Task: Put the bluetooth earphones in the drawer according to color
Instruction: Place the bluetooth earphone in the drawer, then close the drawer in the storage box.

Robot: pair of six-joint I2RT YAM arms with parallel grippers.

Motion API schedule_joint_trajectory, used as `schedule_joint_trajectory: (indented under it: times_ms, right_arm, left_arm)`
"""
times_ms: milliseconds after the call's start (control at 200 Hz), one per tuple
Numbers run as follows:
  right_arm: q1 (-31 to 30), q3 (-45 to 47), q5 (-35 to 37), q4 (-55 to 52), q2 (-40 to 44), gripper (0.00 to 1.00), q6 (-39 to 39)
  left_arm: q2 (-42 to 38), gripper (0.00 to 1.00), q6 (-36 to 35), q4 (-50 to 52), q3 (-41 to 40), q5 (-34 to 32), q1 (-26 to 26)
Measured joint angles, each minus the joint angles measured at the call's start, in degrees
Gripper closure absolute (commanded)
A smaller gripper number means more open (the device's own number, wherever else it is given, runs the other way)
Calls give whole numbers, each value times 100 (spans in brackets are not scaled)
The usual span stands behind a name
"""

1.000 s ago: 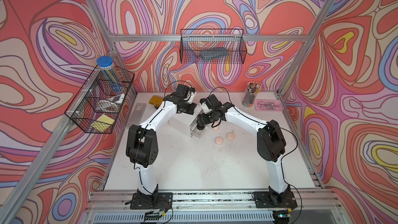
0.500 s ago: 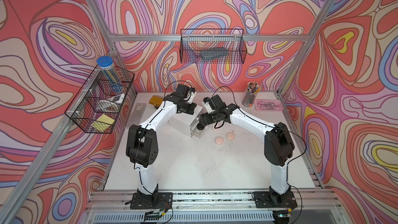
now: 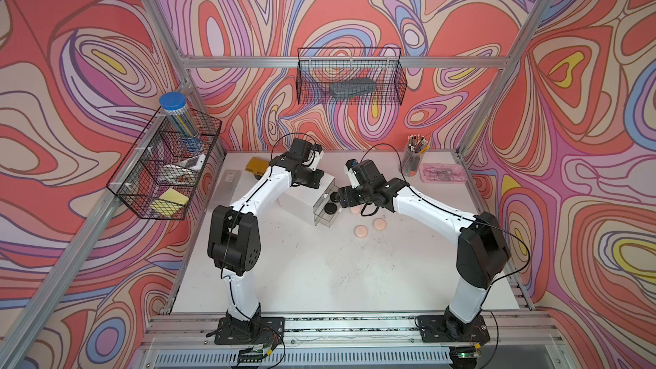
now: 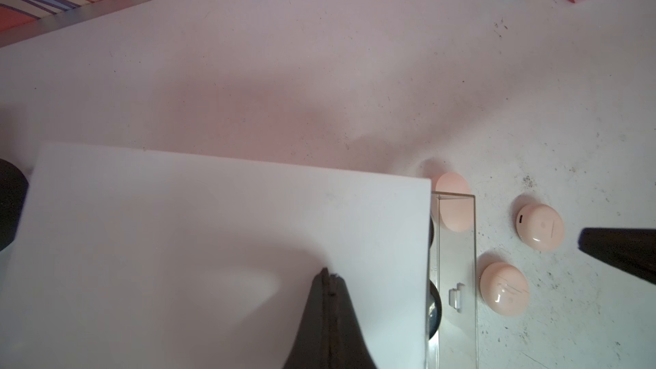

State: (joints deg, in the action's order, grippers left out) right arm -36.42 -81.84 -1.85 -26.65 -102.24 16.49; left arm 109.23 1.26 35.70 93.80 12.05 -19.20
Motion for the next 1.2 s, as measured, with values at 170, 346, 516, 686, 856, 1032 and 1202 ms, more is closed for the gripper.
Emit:
schedule_joint_trajectory:
  times_ms: [170,346,516,686,856,1032,1202]
  right_arm:
    - [264,586,-461,474,352,36,348]
    - [758,1248,-1222,1191,389,57,841]
    - [872,1552,-1646,1523,389,74,1176]
    - [848,1609,-2059,1989,304,91,1502]
    - [848,1606,-2273,2218,-22,100,1709]
    - [848,1606,-2334,2192,-273,100,1810]
    - [850,1405,-2446,2225,-391,100,1836]
  left_arm:
    - [0,100,0,0,0,-2,0]
    - [0,100,0,2,0,-2,0]
    - [0,100,0,0,0,0,0]
    - [0,100,0,0,0,-2,0]
    - [0,100,0,0,0,-2,0]
    - [0,100,0,0,0,-4,-2]
    - [2,100,0,2,0,-2,0]
